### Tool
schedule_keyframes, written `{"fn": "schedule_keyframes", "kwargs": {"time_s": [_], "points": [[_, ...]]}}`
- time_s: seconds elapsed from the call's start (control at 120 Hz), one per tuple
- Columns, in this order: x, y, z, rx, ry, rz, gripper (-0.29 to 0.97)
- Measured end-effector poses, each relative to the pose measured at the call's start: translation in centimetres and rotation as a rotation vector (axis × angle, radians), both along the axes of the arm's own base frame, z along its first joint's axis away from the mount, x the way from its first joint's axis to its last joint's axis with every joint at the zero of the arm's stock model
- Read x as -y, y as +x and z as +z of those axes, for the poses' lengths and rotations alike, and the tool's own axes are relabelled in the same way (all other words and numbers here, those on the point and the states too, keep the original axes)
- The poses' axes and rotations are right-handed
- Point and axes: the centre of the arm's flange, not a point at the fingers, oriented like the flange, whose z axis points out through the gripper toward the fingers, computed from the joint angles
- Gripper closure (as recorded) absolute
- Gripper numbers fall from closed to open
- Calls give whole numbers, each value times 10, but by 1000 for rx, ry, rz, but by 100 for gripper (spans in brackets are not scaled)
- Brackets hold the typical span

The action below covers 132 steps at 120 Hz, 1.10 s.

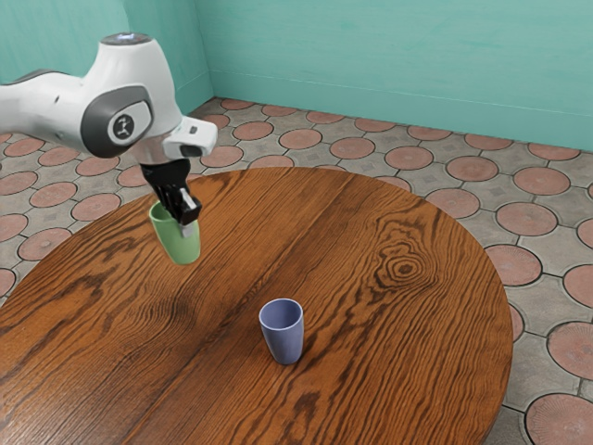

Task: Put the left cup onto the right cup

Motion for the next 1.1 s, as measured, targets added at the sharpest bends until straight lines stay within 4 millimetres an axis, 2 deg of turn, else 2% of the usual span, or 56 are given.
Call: {"fn": "schedule_keyframes", "kwargs": {"time_s": [0.225,0.3,0.4,0.517,0.6,0.675,0.817,1.025,1.1], "points": [[68,-32,26,57,-3,-87,76],[89,-37,28,63,-5,-108,76],[128,-48,27,66,-1,-160,76],[164,-56,18,55,7,-203,76],[174,-56,17,57,6,-207,77],[181,-47,15,57,3,-203,77],[188,-32,-6,41,-1,-193,76],[193,-32,-26,59,-5,-190,76],[194,-26,-42,54,-4,-185,76]]}}
